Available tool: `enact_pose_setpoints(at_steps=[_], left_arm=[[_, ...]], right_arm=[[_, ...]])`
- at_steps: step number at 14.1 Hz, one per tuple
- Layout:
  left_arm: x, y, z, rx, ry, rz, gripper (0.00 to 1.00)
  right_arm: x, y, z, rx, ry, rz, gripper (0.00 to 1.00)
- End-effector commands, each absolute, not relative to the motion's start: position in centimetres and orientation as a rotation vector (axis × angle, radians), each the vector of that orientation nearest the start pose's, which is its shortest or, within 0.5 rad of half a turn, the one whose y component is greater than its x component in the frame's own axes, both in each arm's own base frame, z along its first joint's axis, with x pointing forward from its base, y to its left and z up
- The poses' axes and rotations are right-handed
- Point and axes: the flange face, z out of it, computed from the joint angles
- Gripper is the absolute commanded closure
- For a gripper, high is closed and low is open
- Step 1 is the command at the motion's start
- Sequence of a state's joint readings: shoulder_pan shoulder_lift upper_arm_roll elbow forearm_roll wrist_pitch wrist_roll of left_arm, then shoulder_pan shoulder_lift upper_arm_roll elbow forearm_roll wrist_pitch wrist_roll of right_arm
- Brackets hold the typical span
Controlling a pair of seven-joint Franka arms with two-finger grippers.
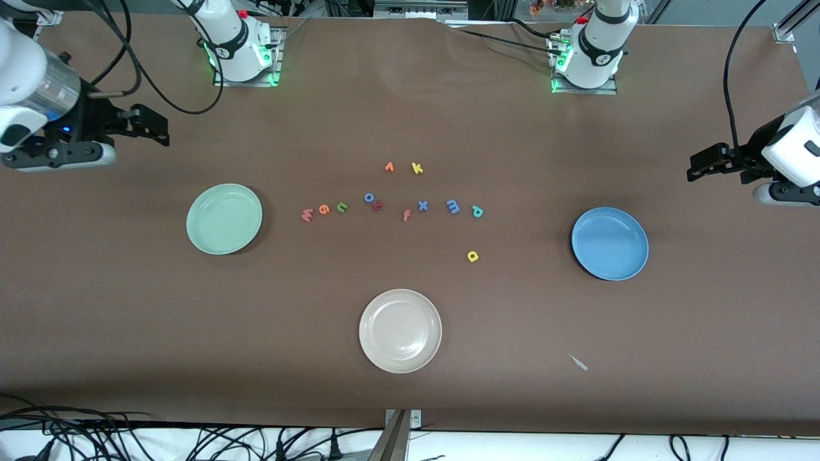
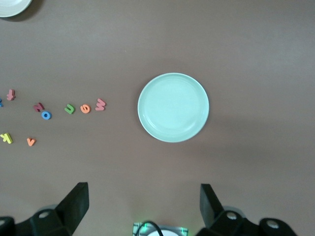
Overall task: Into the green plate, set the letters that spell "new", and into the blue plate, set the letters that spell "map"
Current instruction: 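Reach the right gripper to the pink W while the left gripper reaches E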
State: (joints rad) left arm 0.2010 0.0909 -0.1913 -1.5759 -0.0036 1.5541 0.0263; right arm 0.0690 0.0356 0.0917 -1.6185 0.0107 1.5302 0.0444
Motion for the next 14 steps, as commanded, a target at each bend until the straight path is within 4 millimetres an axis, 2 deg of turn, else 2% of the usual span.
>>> enact_pose_setpoints(at_steps=[1, 3, 5, 7, 9, 10, 12, 14], left_arm=[[57.5, 1.0, 57.0, -3.140, 0.023, 0.168, 0.00], [58.4, 0.1, 54.6, -3.143, 0.050, 0.242, 0.00], [58.5, -3.1, 53.3, -3.147, 0.067, 0.301, 0.00], [58.2, -9.5, 51.9, -3.117, -0.036, 0.339, 0.00], [57.5, -16.5, 50.0, -3.087, -0.146, 0.336, 0.00], [57.0, -19.1, 48.7, -3.082, -0.216, 0.322, 0.00], [54.3, -25.3, 44.7, -3.096, -0.297, 0.274, 0.00], [51.6, -29.6, 40.8, -3.117, -0.370, 0.206, 0.00]], right_arm=[[54.5, 10.9, 55.0, -3.122, -0.142, 0.168, 0.00], [54.6, 12.6, 52.6, -3.124, -0.139, 0.154, 0.00], [54.0, 14.8, 49.5, -3.130, -0.070, 0.138, 0.00], [53.4, 16.5, 46.5, -3.132, -0.010, 0.125, 0.00], [53.4, 17.9, 44.4, -3.127, 0.062, 0.113, 0.00], [53.4, 18.4, 43.2, -3.124, 0.092, 0.114, 0.00], [53.1, 18.5, 40.6, -3.116, 0.130, 0.093, 0.00], [52.3, 19.5, 37.9, -3.106, 0.186, 0.067, 0.00]])
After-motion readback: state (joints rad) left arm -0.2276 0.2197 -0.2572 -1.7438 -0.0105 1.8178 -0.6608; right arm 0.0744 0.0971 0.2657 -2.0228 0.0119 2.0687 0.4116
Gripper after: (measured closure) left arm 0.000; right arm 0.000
